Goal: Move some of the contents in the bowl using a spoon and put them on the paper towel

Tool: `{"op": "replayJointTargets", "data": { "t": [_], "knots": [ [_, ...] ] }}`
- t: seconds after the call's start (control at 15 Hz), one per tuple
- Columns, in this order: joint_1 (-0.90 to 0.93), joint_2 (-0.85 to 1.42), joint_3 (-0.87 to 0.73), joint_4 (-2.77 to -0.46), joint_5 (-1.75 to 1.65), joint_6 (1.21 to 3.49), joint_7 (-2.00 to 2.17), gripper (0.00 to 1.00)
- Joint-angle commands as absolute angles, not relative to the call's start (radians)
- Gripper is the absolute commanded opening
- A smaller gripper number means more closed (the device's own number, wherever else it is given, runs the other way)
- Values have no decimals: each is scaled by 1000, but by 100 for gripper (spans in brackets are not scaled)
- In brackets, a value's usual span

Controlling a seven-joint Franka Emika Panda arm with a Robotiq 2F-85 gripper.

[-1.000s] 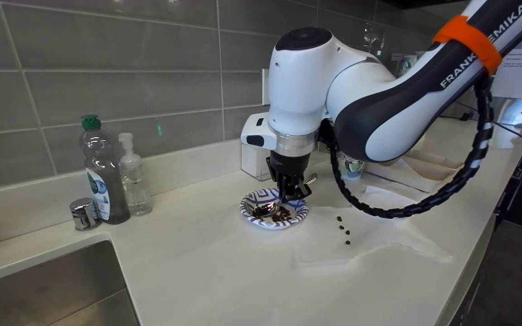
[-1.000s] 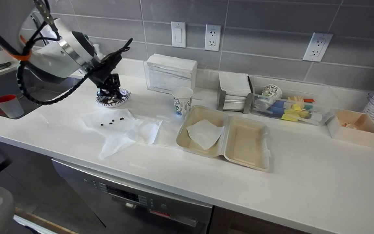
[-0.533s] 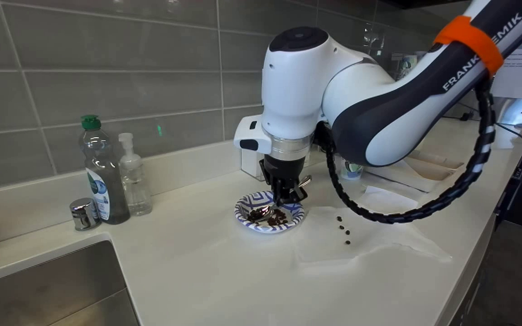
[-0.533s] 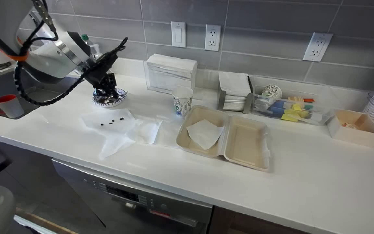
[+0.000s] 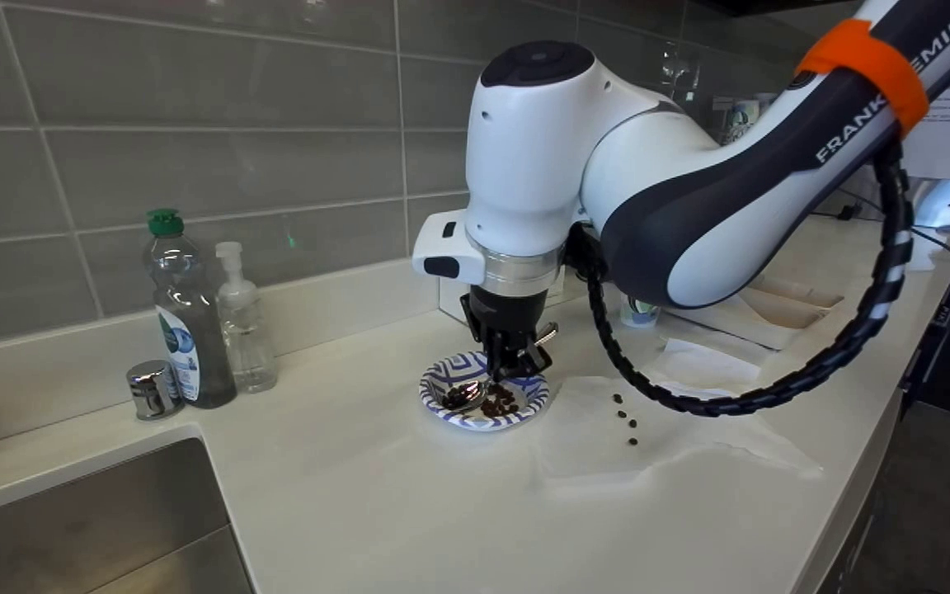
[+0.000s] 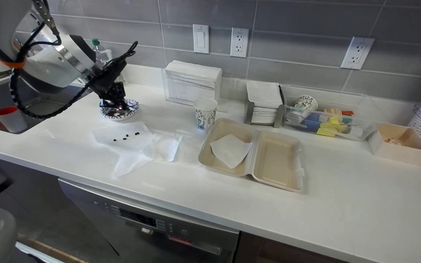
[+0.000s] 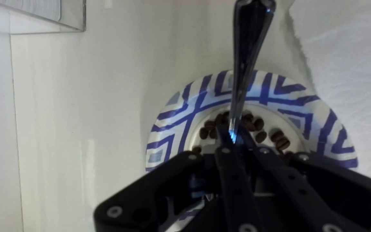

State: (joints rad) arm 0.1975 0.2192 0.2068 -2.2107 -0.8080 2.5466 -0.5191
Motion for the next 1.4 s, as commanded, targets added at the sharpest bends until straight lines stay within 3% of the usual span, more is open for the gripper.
{"op": "replayJointTargets", "data": {
  "t": [0.0, 1.33],
  "knots": [
    [201, 218, 216, -2210, -802, 2525, -544, 2],
    [181, 126, 222, -2302, -757, 2504, -763, 2]
  ]
}}
